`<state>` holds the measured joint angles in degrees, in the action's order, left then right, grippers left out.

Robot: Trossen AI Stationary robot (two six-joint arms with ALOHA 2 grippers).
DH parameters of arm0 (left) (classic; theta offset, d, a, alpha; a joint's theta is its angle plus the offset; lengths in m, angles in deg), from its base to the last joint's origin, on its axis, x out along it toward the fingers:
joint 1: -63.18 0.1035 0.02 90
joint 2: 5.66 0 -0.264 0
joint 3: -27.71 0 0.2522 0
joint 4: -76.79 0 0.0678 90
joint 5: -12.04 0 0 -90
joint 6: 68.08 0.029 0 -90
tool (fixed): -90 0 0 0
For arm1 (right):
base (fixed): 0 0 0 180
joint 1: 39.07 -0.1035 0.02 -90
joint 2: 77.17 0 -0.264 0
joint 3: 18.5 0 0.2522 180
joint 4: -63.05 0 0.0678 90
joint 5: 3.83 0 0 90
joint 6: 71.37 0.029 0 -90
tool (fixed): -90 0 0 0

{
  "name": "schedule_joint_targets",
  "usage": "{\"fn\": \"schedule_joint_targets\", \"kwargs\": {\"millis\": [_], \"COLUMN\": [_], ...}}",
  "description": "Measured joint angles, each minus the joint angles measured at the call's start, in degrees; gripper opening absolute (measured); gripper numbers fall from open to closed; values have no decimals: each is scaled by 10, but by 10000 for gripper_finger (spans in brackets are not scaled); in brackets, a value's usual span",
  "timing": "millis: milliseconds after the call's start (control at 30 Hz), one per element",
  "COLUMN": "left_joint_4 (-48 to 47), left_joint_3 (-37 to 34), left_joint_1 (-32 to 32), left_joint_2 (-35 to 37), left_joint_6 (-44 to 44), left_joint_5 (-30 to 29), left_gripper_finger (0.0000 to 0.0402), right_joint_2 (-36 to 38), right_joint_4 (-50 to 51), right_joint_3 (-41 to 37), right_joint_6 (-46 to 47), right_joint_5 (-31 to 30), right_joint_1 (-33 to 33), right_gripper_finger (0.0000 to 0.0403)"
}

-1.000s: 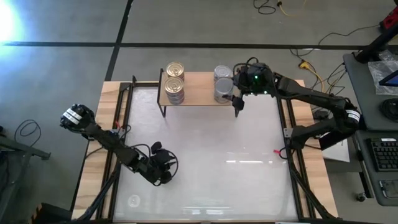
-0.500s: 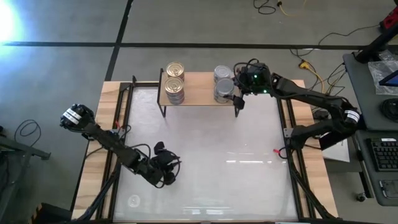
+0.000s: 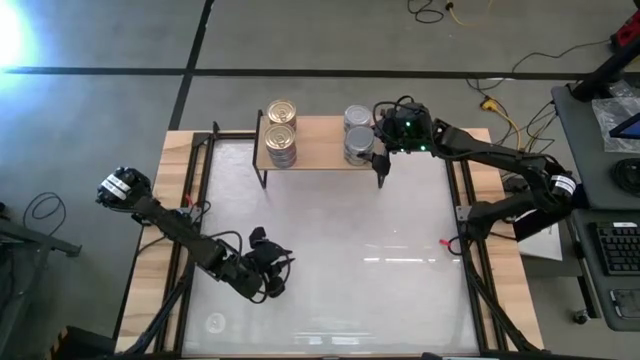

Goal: Stack canned seafood by type on shelf
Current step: Stack the green tuna can on top of the other green tuna on the shelf

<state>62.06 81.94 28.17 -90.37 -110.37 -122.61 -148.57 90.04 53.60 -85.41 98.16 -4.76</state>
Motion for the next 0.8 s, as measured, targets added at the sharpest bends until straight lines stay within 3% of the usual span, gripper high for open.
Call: {"fn": "schedule_joint_targets", "kwargs": {"millis": [367, 667, 800], "left_joint_4": [20, 227, 249], "left_joint_3": [0, 7, 43], "left_joint_1": [0, 41, 84], "left_joint_2": [0, -27, -44], "left_joint_6": [9, 180, 267], "left_joint_5": [-35, -43, -43], "left_gripper_finger": [75, 75, 75], "right_joint_2": [0, -5, -12], "right_joint_4": [-3, -8, -13], "right_joint_3": [0, 0, 0], "right_joint_6": [-1, -9, -5], "right_joint_5": [0, 0, 1], "right_joint_1": [0, 0, 0], "right_gripper_finger": [398, 400, 400]}}
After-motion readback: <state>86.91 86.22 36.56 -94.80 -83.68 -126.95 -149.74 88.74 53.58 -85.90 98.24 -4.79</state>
